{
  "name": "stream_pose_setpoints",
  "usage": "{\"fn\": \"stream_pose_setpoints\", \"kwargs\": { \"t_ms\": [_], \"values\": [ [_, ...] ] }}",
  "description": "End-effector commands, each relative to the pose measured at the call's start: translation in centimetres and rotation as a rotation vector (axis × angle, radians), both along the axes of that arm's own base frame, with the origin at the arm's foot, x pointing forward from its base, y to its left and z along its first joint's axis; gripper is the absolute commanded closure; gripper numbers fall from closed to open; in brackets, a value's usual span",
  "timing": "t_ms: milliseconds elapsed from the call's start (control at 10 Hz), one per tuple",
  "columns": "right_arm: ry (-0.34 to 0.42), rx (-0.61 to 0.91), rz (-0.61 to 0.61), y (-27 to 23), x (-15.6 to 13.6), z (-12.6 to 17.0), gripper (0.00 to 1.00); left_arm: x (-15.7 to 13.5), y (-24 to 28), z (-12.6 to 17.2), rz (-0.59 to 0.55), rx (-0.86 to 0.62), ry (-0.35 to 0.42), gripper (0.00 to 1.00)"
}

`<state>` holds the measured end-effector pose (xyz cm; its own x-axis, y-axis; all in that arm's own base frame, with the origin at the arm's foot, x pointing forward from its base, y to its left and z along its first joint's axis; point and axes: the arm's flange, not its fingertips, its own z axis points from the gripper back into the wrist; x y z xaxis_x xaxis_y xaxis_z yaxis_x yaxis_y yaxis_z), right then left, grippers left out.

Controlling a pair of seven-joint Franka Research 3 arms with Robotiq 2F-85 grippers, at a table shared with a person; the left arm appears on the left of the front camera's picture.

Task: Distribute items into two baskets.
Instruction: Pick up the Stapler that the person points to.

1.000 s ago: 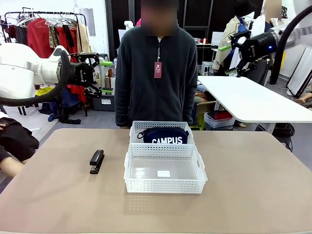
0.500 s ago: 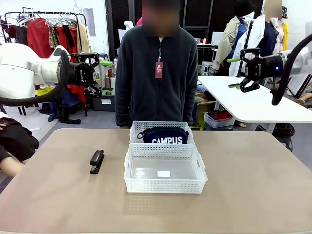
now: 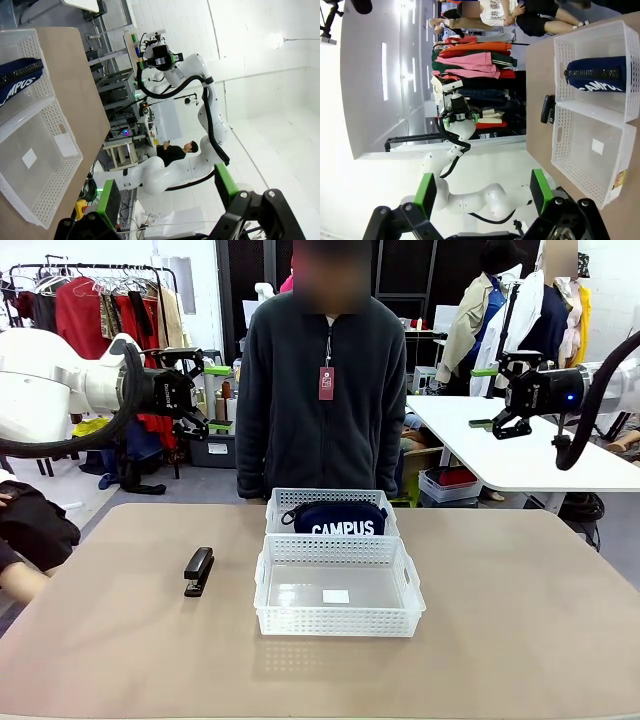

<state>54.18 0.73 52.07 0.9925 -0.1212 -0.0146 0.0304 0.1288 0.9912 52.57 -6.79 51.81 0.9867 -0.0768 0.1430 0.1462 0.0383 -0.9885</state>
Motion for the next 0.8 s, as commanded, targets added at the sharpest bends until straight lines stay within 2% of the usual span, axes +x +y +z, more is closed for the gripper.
{"fn": "stream_pose_setpoints", "kwargs": {
  "t_ms": [0, 500, 700],
  "values": [
    [-0.031, 0.052, -0.017, 0.3, -0.8, 0.8, 0.0, -0.1, 0.0, 0.2, 0.0, -0.002, -0.003, 0.0],
    [-0.065, 0.05, -0.052, 0.2, -0.1, 2.5, 0.0, -0.1, 0.0, 0.2, 0.0, -0.002, -0.003, 0.0],
    [-0.035, 0.027, -0.023, -0.1, -0.3, 1.9, 0.0, -0.1, 0.0, 0.2, 0.0, -0.002, -0.003, 0.0]
  ]
}}
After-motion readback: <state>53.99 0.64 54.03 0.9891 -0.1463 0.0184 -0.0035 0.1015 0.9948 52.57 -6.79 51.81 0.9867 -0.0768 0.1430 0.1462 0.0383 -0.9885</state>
